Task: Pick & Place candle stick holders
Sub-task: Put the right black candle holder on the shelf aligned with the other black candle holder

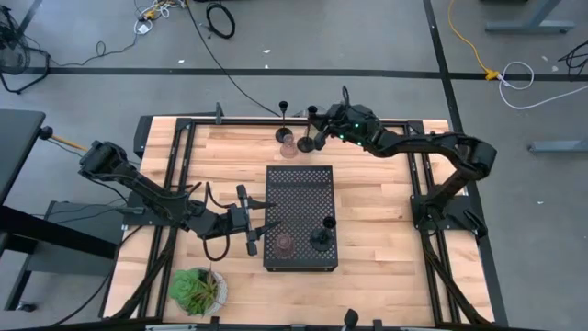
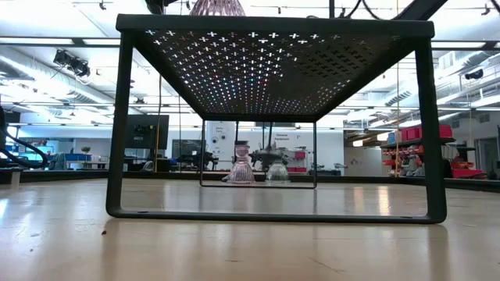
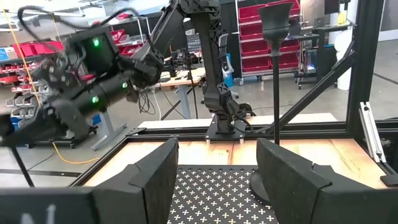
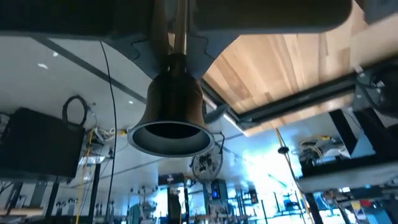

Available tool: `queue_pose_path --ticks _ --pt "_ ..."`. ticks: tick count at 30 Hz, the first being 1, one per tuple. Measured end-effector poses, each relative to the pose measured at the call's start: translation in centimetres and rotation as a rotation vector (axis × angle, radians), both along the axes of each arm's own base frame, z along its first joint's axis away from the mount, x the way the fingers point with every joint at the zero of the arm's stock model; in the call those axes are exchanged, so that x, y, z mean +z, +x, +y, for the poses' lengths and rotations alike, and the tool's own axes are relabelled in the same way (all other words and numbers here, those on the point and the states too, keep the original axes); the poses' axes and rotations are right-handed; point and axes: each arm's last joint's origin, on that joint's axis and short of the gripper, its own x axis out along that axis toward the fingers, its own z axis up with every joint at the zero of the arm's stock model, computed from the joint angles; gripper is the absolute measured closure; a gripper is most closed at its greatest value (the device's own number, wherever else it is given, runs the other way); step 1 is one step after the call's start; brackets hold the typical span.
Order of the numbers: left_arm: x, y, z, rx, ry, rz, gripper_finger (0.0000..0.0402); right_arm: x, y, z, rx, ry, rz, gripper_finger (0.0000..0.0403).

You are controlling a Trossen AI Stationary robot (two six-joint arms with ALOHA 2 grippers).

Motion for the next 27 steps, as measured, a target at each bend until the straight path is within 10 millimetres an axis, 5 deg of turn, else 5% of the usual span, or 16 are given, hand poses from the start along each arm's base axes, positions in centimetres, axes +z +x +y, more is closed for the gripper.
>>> queue_pose_path --ticks 16,27 --pt "-0.1 0.0 0.0 0.0 0.004 0.008 0.0181 7.7 -4.8 3.4 0.023 -0.053 -0.11 0.0388" --pt "-0.1 0.0 0.0 0.0 0.006 0.011 0.0181 9.9 -6.9 5.7 0.059 -0.039 -0.147 0.0388"
